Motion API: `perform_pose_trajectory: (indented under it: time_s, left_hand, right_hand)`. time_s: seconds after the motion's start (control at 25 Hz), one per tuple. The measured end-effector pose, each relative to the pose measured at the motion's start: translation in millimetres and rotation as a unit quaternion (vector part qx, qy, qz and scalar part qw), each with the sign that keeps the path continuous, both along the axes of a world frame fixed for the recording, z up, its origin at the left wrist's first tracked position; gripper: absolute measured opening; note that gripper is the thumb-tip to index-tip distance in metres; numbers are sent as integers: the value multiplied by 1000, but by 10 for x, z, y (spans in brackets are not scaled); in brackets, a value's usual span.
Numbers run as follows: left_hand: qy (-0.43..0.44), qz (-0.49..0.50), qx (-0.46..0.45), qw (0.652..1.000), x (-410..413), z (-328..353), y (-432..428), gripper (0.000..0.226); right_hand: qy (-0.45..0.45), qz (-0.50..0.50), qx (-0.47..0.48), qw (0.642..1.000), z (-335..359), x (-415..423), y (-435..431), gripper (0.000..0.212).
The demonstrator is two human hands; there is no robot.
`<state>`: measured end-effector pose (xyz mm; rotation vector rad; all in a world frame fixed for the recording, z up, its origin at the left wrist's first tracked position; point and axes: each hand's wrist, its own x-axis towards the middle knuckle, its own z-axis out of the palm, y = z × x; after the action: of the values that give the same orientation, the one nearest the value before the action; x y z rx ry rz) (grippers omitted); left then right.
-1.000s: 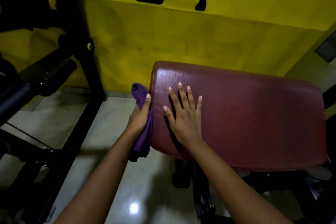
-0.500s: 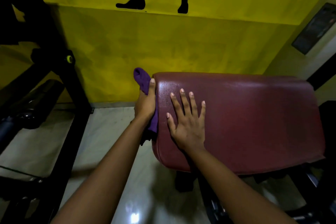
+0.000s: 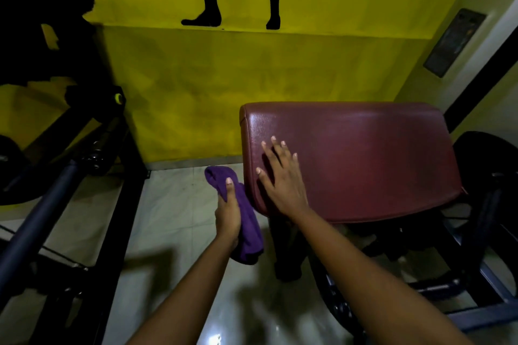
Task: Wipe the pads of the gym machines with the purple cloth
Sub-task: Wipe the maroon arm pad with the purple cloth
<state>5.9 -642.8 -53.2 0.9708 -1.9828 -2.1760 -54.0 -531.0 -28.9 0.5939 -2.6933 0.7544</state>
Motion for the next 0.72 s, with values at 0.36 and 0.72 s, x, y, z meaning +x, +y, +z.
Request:
perform_pose_trajectory:
  time_s: [0.36,0.72]
  left_hand:
    - [181,-85,301,932,415,569,51,77]
    - [145,12,-89,985,-405,361,126,51]
  right_hand:
    - [-129,4,-274,953,210,909,-375,60]
    - [138,-148,-86,976,309,30,-135,51]
